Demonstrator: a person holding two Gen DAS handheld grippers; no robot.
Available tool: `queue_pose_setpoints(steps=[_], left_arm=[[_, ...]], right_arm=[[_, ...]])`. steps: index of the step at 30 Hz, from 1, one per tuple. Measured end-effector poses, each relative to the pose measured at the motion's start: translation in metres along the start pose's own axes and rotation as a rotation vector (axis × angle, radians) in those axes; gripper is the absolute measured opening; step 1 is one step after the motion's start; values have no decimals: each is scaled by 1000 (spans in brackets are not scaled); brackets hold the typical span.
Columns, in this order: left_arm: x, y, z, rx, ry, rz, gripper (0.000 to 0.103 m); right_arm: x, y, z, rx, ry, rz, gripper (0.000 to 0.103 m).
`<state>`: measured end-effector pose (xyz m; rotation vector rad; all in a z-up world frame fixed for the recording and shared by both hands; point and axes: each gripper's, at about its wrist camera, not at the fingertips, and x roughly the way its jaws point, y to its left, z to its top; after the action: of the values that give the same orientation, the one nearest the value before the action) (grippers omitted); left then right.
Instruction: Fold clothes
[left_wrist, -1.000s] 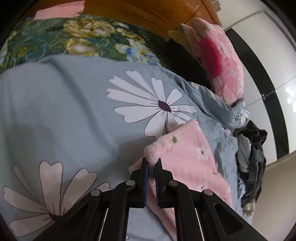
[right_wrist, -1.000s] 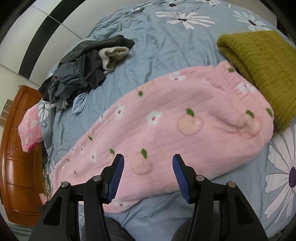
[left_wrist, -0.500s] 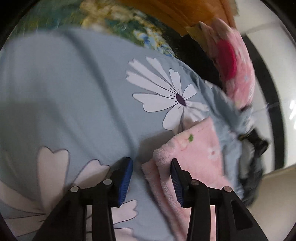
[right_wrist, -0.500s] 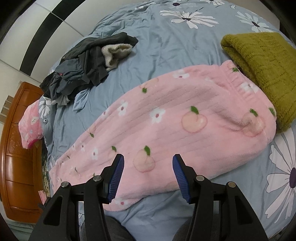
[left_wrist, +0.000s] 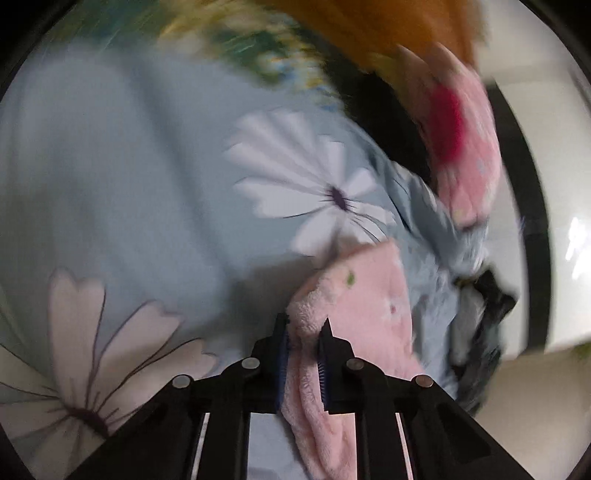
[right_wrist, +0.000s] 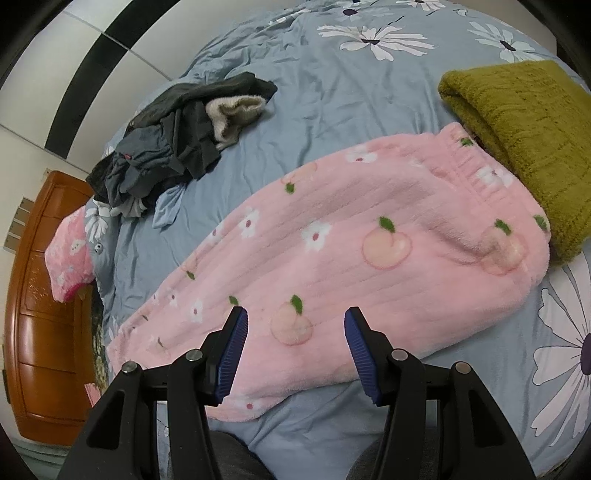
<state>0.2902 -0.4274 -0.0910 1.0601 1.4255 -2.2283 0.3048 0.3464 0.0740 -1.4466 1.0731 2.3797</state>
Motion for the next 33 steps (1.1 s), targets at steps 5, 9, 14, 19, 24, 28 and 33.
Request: queue_pose_setpoints(steps=[5,9,14,19,24,28,33], left_arm=[[-37,-105,-4,267,-58,-47,14],[-62,-207,-47,489,-49,-179,14],[-63,-317,-152,720,88,-378,14],[0,-367,-302,892,366,-357,14],[66,-346,-402,909,572,-177,13],[71,-332,-425,930,611,-118,13],[66,-322,-439,971,633,-85,14]], right_arm=[[-13,-16,0,39,-32,42,56],[-21,-31,-3,74,-52,87,56],[-29,-56,-9,119,-75,135,56],[-33,-85,-16,181,-94,169,56],[-38,-110,-23,229,-101,188,56],[-41,-120,-24,236,-110,194,56],[-30,-112,-19,217,-92,216,56]])
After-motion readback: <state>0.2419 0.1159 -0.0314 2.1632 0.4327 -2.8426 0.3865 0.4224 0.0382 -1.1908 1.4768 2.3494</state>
